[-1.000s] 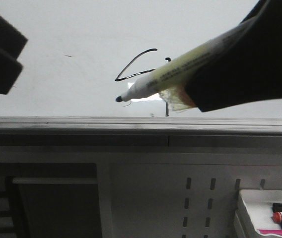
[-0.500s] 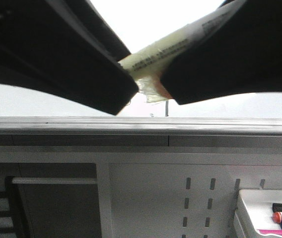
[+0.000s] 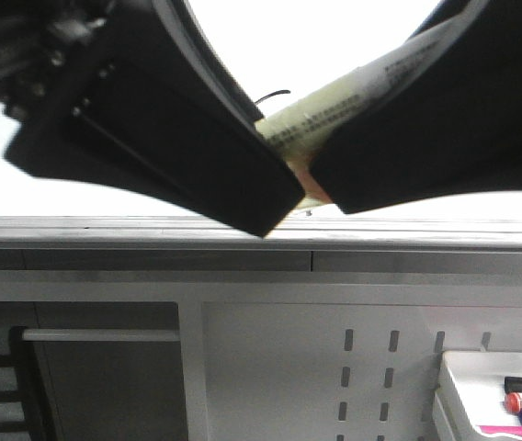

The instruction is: Write number 4 on whiteboard

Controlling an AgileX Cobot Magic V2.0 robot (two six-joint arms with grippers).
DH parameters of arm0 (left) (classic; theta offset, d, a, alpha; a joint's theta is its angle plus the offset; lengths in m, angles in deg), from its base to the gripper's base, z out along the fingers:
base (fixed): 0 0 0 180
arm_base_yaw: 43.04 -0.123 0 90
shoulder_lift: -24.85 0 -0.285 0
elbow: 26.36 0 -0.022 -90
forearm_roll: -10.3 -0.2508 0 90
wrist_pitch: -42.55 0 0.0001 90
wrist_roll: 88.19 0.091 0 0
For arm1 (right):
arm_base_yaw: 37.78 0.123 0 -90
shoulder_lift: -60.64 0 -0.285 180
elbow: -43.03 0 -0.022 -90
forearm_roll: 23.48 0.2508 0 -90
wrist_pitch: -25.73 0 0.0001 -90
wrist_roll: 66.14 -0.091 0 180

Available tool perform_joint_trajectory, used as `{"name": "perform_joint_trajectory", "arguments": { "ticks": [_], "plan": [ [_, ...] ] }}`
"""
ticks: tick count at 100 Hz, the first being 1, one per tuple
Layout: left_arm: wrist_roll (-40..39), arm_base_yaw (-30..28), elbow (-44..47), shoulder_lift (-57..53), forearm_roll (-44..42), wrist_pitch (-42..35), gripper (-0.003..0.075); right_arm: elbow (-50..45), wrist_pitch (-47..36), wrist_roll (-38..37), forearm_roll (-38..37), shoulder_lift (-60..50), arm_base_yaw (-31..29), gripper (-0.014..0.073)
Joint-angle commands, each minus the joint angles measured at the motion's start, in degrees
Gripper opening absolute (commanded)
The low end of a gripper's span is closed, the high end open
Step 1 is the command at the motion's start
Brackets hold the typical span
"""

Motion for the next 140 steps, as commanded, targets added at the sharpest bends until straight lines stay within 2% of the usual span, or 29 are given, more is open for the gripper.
{"name": "perform_joint_trajectory", "arguments": {
  "ticks": [1, 26, 109, 116, 121, 133, 136, 140],
  "plan": [
    [-0.27, 0.39, -1.88, -0.41, 3.50, -1.24, 0.0261, 1.40, -3.50, 0.68, 0.00, -0.88, 0.09, -0.0046],
    [0.30, 0.39, -1.88, -0.03, 3.53, -1.38, -0.0020, 1.40, -2.94, 0.68, 0.00, -0.88, 0.09, -0.0046],
    [0.31, 0.39, -1.88, -0.03, 4.27, -2.82, -0.0019, 1.40, -2.94, 0.68, 0.00, -0.88, 0.09, -0.0043],
    [0.31, 0.39, -1.88, -0.03, 4.80, -2.82, 0.0006, 1.40, -3.04, 0.68, 0.00, -0.88, 0.09, -0.0043],
    [0.31, 0.39, -1.88, -0.03, 4.80, -2.82, 0.0066, 1.40, -3.12, 0.68, 0.00, -0.88, 0.09, -0.0044],
    [0.31, 0.39, -1.88, -0.03, 5.21, -3.05, 0.0316, 1.40, -3.12, 0.68, 0.00, -0.88, 0.09, -0.0045],
    [0.31, 0.39, -1.88, -0.03, 5.45, -3.20, 0.0366, 1.40, -3.12, 0.68, 0.00, -0.88, 0.09, -0.0045],
    [0.31, 0.39, -1.88, -0.03, 5.85, -3.20, 0.0395, 1.40, -3.12, 0.68, 0.00, -0.88, 0.09, -0.0045]
  ]
}}
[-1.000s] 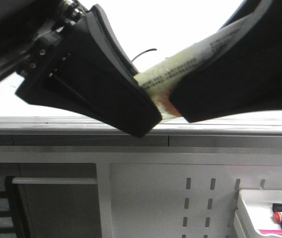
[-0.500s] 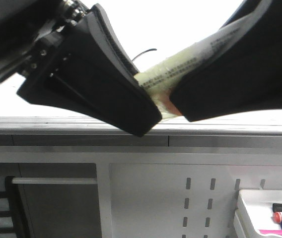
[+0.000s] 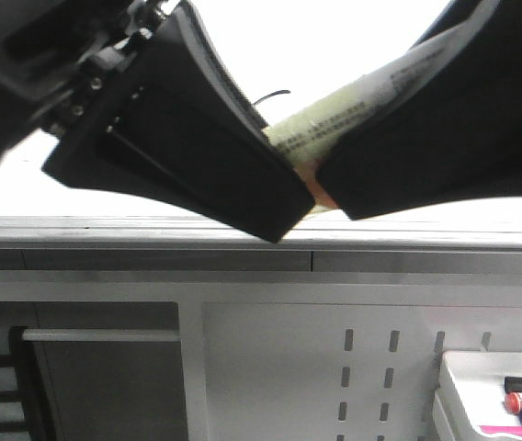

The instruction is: Write number 4 on whiteboard

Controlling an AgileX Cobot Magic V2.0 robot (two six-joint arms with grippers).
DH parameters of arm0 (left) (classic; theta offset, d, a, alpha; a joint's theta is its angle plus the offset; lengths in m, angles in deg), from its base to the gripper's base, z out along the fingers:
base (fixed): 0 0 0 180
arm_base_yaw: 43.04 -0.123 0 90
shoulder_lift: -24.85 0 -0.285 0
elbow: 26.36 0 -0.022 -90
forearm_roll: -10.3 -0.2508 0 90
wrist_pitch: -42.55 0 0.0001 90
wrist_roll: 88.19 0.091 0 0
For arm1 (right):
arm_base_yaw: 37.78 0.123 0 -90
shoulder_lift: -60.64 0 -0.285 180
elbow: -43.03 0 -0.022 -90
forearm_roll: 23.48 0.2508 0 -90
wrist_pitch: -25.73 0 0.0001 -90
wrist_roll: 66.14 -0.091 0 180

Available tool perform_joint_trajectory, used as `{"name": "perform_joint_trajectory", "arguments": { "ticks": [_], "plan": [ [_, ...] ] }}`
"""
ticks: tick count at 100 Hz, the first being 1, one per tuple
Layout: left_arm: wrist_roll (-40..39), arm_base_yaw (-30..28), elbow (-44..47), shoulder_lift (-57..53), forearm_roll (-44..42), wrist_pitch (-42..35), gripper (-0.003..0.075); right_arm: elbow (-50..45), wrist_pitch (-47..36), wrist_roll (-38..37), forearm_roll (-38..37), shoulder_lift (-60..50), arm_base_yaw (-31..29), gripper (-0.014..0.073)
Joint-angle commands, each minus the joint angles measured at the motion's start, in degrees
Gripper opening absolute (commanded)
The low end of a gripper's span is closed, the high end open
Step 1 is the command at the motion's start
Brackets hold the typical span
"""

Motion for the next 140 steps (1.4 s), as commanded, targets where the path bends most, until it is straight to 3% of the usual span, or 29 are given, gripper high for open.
{"name": "perform_joint_trajectory", "arguments": {
  "ticks": [1, 16, 37, 65, 70, 89, 96, 126, 140],
  "plan": [
    [-1.09, 0.05, -1.88, -1.39, 4.25, -1.91, 0.0397, 1.40, -3.93, 0.28, 0.00, -0.88, 0.09, -0.0045],
    [-1.09, 0.05, -1.88, -1.39, 4.50, -1.97, 0.0322, 1.40, -3.93, 0.28, 0.00, -0.88, 0.09, -0.0046],
    [-1.09, 0.05, -1.88, -1.39, 4.50, -1.97, -0.0021, 1.40, -3.93, 0.28, 0.00, -0.88, 0.09, -0.0046],
    [-1.09, 0.05, -1.88, -1.39, 4.06, -2.42, -0.0020, 1.40, -3.93, 0.28, 0.00, -0.88, 0.09, -0.0025],
    [-1.09, 0.05, -1.88, -1.39, 4.06, -2.42, -0.0020, 1.40, -3.93, 0.28, 0.00, -0.88, 0.09, 0.0022],
    [-1.36, 0.05, -1.88, -1.39, 4.06, -2.88, -0.0020, 1.78, -4.34, 0.28, -1.02, -1.01, -0.42, 0.0381],
    [-2.31, 0.05, -1.88, -1.39, 4.06, -3.79, -0.0020, 2.70, -4.16, 0.28, -1.12, -1.45, -1.21, 0.0448],
    [-4.88, 0.05, -1.67, -1.39, 7.01, -11.10, -0.0020, 4.27, -4.38, 0.28, -1.72, -6.77, -5.01, 0.0458],
    [-7.95, 0.05, 0.44, -1.39, 9.21, -19.86, -0.0020, 4.27, -3.49, -0.50, -1.08, -10.77, -8.41, 0.0443]
  ]
}}
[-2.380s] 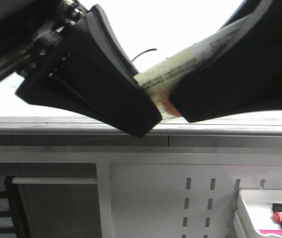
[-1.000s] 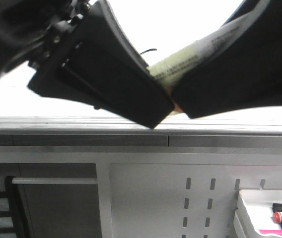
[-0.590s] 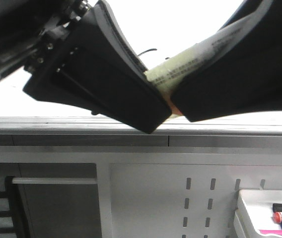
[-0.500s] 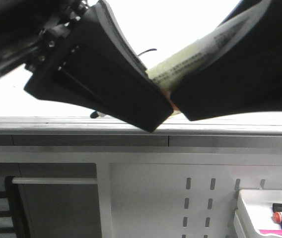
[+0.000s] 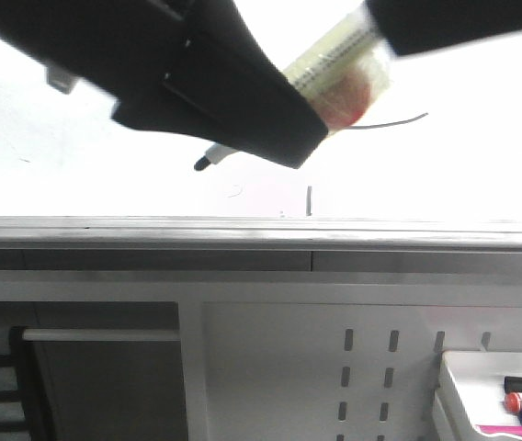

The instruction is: Write number 4 on whiteboard

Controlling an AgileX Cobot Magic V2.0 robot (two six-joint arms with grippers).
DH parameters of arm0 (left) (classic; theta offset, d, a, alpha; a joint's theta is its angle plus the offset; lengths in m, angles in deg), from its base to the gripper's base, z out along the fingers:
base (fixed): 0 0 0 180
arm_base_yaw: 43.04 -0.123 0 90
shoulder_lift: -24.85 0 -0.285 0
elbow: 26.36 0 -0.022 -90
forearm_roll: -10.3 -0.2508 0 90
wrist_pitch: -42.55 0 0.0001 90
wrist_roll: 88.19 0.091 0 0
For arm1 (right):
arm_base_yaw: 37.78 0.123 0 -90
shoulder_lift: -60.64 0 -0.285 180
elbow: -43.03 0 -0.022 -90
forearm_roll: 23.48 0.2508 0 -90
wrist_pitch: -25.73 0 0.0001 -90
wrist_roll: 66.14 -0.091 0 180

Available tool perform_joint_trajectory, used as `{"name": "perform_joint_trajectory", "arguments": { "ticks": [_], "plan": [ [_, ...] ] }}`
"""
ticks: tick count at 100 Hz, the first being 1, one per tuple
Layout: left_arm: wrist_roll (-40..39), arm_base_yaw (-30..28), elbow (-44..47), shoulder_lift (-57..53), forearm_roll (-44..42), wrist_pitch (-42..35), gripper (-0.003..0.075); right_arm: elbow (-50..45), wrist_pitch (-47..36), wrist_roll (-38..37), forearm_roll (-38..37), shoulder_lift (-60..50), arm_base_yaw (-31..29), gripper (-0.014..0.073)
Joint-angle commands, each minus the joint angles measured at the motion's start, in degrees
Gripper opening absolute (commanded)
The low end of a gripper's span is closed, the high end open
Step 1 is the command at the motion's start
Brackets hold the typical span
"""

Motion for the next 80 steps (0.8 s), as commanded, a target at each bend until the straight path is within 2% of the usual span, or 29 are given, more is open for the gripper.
{"name": "perform_joint_trajectory", "arguments": {
  "ticks": [1, 11, 22, 33, 54, 80],
  "plan": [
    [-3.97, -0.15, 0.02, -1.41, 5.04, -11.22, -0.0020, 1.95, -2.75, -0.51, 0.62, -3.18, -1.94, 0.0440],
    [-5.17, -0.15, 3.31, -1.41, 11.46, -21.22, -0.0020, 1.65, -2.58, -0.78, 2.97, -6.19, -4.38, 0.0340],
    [-5.17, -0.15, 6.75, -1.41, 21.84, -33.16, -0.0020, 0.94, -0.41, -0.78, 4.30, -8.85, -6.87, 0.0139],
    [-5.17, -0.15, 7.48, -1.37, 23.31, -40.10, -0.0020, -1.02, 0.87, -0.78, 4.30, -10.24, -8.33, -0.0072],
    [-5.39, -0.24, 6.87, -0.69, 22.99, -47.53, -0.0020, -2.89, -0.08, -0.78, 6.29, -10.48, -8.54, -0.0066],
    [-12.05, -0.24, 3.43, 4.34, 21.99, -48.01, -0.0020, -2.89, -1.47, -0.78, 6.75, -10.48, -8.54, -0.0066]
  ]
}}
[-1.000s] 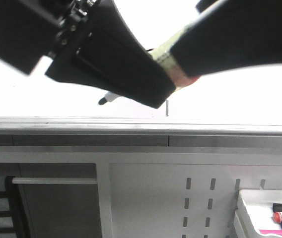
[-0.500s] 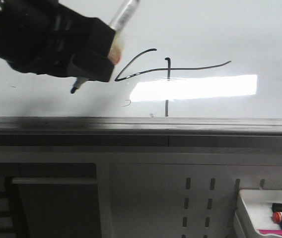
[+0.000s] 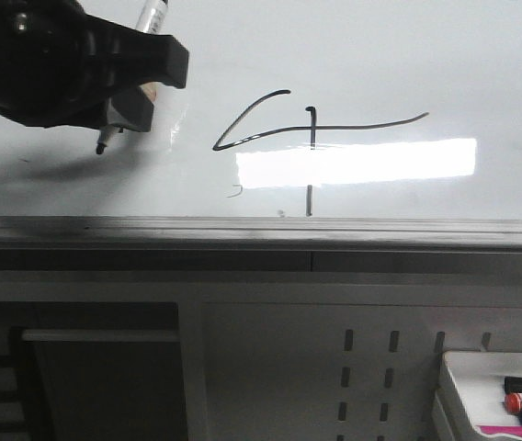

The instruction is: Write number 4 on whiteboard

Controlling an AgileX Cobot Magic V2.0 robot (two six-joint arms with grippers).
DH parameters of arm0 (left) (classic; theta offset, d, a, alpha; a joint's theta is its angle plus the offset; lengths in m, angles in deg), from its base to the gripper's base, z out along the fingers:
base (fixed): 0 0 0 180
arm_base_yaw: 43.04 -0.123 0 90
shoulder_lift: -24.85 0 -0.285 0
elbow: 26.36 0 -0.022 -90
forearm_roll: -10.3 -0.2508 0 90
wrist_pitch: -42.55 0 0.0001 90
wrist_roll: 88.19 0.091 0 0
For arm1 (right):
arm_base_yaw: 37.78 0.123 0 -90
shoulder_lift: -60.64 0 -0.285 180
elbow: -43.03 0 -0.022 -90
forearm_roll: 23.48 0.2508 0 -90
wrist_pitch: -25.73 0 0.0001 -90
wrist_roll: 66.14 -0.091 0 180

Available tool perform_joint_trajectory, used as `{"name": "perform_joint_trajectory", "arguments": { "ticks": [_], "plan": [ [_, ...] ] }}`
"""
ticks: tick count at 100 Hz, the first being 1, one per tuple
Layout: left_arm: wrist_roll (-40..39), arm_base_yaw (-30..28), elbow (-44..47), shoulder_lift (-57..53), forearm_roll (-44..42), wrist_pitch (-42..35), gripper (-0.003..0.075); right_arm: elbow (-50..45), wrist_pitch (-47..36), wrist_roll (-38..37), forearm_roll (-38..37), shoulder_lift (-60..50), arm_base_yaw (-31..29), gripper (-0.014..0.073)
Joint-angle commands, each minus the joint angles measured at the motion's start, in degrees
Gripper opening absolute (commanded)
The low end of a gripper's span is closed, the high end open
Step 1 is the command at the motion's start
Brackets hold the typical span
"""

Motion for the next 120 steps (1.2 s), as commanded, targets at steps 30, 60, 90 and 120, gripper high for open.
{"name": "perform_joint_trajectory", "arguments": {
  "ticks": [30, 60, 90, 120],
  "plan": [
    [-4.95, -0.72, -5.25, 4.56, -1.18, -2.09, -0.0020, 1.59, -4.84, -0.06, 2.89, -0.14, -0.47, -0.0066],
    [-11.12, -8.17, -5.25, 4.65, -2.81, 5.45, -0.0020, 1.59, -4.91, -0.06, 2.89, -0.14, -0.47, -0.0066],
    [-11.12, -8.89, -5.25, 4.65, -2.81, 7.09, -0.0020, 1.59, -5.42, -0.06, 2.89, -0.14, -0.47, -0.0066],
    [-11.12, -8.89, -5.25, 4.81, -2.81, 6.20, -0.0020, 1.59, -5.42, -0.06, 4.39, -0.14, -0.47, -0.0066]
  ]
}}
